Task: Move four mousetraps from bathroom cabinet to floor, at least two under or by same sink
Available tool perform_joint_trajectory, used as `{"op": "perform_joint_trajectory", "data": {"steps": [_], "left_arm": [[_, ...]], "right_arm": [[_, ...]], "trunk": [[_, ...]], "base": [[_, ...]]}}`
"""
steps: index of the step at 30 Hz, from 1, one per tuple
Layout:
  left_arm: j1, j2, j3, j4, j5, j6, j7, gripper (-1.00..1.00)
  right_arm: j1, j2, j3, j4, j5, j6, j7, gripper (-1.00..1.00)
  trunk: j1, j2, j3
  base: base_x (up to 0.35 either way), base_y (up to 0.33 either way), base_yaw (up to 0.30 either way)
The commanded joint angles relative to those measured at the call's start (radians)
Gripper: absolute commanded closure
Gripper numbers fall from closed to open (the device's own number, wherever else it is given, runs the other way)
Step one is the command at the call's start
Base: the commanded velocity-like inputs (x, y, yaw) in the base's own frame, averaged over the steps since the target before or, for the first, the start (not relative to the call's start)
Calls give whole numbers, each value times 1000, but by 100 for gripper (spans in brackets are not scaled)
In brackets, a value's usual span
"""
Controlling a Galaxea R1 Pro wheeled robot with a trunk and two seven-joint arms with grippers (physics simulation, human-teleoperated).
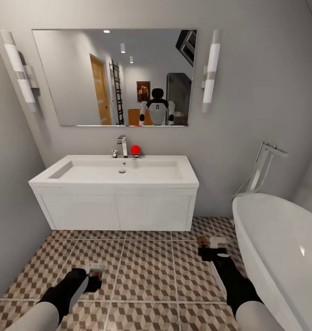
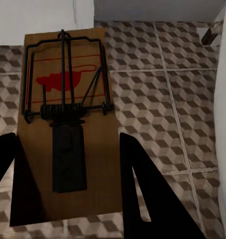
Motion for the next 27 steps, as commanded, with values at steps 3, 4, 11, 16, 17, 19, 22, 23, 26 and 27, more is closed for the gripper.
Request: {"op": "perform_joint_trajectory", "data": {"steps": [3, 4, 11, 16, 17, 19, 22, 23, 26, 27], "left_arm": [[-1, 3, -6, -4, 10, -12, 9, 100], [-1, 3, -6, -16, 10, -12, 11, 100], [-1, 3, 2, -112, 13, 11, 10, 100], [-1, -6, 12, -132, 15, 22, 6, 100], [-1, -14, 12, -140, 15, 23, 6, 100], [-1, -36, 13, -166, 15, 23, 5, 100], [-1, -48, 13, -212, 14, 24, 4, 100], [-1, -51, 13, -228, 14, 24, 4, 100], [-1, -53, 13, -252, 14, 29, 5, 100], [-1, -53, 13, -257, 14, 35, 5, 100]], "right_arm": [[-1, 9, 33, 58, 9, 7, -5, 100], [-1, 12, 38, 74, 9, 8, -6, 100], [-2, 25, 45, 107, 9, 15, -11, 100], [-1, 26, 44, 106, 8, 15, -11, 100], [-1, 26, 44, 102, 8, 14, -10, 100], [-2, 26, 44, 95, 8, 12, -10, 100], [-2, 24, 44, 88, 8, 10, -9, 100], [-2, 24, 45, 86, 8, 10, -9, 100], [-2, 23, 44, 82, 8, 10, -8, 100], [-2, 23, 44, 80, 8, 10, -9, 100]], "trunk": [[0, -1, -1], [0, -1, -1], [0, -1, -1], [0, -1, -1], [0, -1, -1], [0, -1, -1], [0, -1, -1], [0, -1, -1], [0, -1, -1], [0, -1, -1]], "base": [[0, 0, 0], [0, 0, 0], [0, 0, 0], [0, 0, 0], [0, 0, 0], [0, 0, 0], [0, 0, 0], [0, 0, 0], [0, 0, 0], [0, 0, 0]]}}
